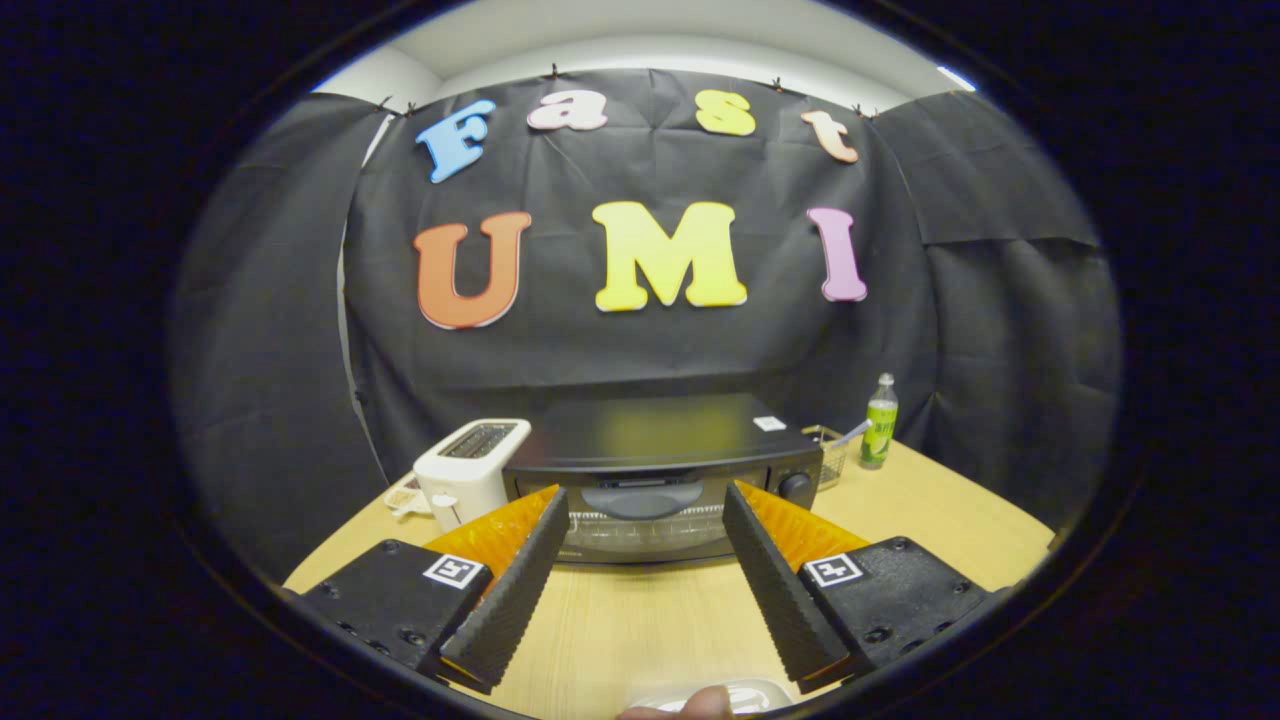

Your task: Open the toaster oven, put the food inside, and close the toaster oven door.

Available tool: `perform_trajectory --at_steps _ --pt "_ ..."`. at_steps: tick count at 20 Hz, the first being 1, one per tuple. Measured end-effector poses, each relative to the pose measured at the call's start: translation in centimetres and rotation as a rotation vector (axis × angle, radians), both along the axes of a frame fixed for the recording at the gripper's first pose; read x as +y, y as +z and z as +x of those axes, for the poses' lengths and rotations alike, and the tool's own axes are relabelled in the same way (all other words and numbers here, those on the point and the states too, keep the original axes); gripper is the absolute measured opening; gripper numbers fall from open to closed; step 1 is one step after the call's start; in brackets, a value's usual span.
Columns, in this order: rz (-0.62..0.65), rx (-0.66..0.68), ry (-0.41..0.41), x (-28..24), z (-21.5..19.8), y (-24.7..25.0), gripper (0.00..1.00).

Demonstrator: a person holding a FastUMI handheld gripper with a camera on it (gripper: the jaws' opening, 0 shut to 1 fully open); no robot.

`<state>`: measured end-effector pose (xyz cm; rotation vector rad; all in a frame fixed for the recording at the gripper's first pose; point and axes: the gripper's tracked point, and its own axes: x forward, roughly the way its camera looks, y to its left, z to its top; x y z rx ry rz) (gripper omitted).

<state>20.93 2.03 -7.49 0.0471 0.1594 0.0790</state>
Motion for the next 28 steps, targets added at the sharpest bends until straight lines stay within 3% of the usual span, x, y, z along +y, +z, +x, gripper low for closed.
perform_trajectory --at_steps 7,10,14,20,28 --pt "-0.034 -0.223 -0.003 -2.3 -13.1 14.7 1.00" --pt "-0.005 -0.244 0.030 -2.4 -18.8 15.6 1.00" --pt "0.003 -0.274 0.014 -2.2 -23.1 15.5 1.00" --pt "-0.013 -0.242 0.010 -0.2 -24.7 12.9 1.00" --pt "-0.010 -0.159 -0.029 -0.4 -23.4 11.2 1.00"
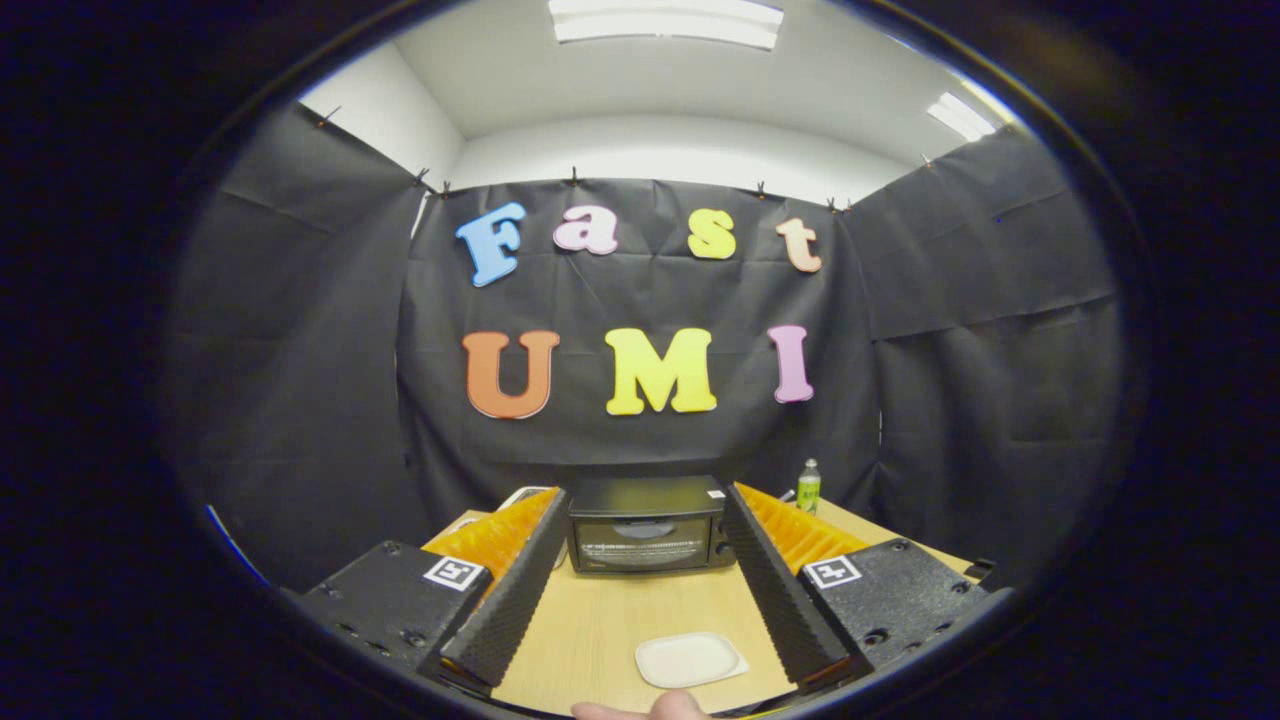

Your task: Open the toaster oven, put the food inside, and close the toaster oven door.

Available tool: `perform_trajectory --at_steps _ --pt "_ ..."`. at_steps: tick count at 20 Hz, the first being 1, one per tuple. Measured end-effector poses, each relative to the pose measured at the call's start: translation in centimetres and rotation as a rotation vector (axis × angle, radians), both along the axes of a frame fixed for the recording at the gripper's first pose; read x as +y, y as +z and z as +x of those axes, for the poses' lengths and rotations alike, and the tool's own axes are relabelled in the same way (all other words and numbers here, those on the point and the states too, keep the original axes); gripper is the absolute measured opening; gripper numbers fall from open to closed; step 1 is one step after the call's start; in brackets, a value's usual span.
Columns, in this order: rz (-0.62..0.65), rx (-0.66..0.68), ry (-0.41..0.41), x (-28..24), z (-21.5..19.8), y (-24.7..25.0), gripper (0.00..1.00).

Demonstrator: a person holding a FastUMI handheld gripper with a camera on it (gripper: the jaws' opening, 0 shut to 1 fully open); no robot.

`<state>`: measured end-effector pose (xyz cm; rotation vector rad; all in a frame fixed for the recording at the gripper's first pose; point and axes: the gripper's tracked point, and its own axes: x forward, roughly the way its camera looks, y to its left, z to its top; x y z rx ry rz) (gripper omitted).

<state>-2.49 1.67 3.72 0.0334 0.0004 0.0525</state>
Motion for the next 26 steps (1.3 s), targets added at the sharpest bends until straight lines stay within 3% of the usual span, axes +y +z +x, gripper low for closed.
perform_trajectory --at_steps 12,26 --pt "0.014 -0.030 0.011 1.4 -0.1 1.0 1.00" --pt "0.014 0.034 0.031 2.3 2.1 -0.7 1.00"
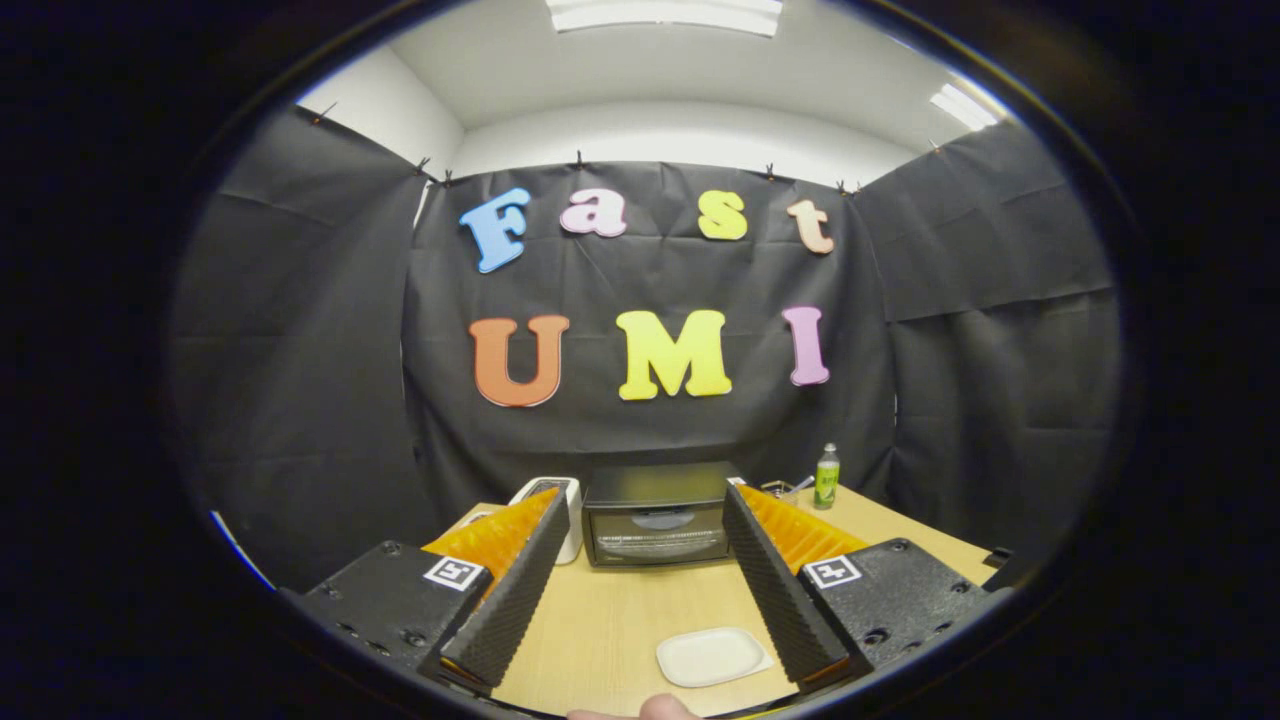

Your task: Open the toaster oven, put the food inside, and close the toaster oven door.

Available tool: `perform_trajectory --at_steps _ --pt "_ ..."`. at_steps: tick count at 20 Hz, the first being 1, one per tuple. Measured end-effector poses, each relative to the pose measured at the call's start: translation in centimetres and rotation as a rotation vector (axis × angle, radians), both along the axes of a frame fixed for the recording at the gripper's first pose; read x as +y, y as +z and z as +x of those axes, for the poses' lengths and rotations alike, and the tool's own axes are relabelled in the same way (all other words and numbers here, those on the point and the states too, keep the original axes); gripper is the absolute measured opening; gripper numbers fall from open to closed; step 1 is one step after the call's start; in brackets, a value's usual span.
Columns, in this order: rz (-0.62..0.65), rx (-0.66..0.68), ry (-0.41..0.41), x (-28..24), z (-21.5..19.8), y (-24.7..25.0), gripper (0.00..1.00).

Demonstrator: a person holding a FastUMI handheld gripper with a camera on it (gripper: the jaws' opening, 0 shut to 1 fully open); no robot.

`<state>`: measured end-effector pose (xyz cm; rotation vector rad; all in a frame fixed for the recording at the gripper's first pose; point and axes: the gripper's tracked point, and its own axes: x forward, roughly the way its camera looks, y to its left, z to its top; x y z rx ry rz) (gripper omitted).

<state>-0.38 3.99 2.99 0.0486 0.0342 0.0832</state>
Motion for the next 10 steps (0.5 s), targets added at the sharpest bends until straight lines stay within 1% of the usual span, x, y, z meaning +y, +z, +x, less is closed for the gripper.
perform_trajectory --at_steps 10 --pt "0.016 -0.028 0.004 0.23 -0.11 0.54 1.00"
